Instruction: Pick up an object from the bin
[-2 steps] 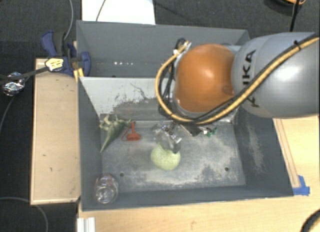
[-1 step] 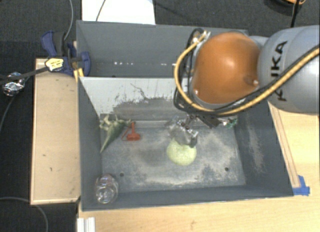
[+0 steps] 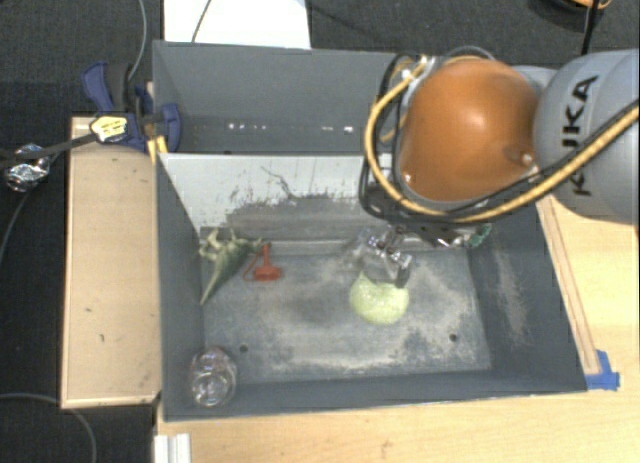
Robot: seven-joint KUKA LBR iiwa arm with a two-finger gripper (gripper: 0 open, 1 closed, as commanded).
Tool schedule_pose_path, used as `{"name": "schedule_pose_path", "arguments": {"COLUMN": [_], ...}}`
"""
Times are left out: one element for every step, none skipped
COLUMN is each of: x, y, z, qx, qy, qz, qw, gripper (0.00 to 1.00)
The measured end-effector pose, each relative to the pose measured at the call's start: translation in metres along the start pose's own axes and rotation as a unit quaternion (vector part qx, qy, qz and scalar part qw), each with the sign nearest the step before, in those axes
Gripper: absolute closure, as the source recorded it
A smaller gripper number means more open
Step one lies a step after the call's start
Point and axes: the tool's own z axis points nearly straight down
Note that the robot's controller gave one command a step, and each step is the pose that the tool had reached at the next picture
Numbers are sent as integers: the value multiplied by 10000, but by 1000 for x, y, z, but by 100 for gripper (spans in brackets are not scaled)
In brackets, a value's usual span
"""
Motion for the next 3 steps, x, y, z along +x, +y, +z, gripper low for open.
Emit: {"name": "schedule_pose_path", "arguments": {"x": [-6, -7, -10], "y": [21, 29, 27], "z": [22, 32, 45], "qx": [-19, -27, -15], "qy": [-9, 3, -9], "qz": [692, 403, -863], "qw": [9976, 9992, 9963], "gripper": [100, 100, 100]}}
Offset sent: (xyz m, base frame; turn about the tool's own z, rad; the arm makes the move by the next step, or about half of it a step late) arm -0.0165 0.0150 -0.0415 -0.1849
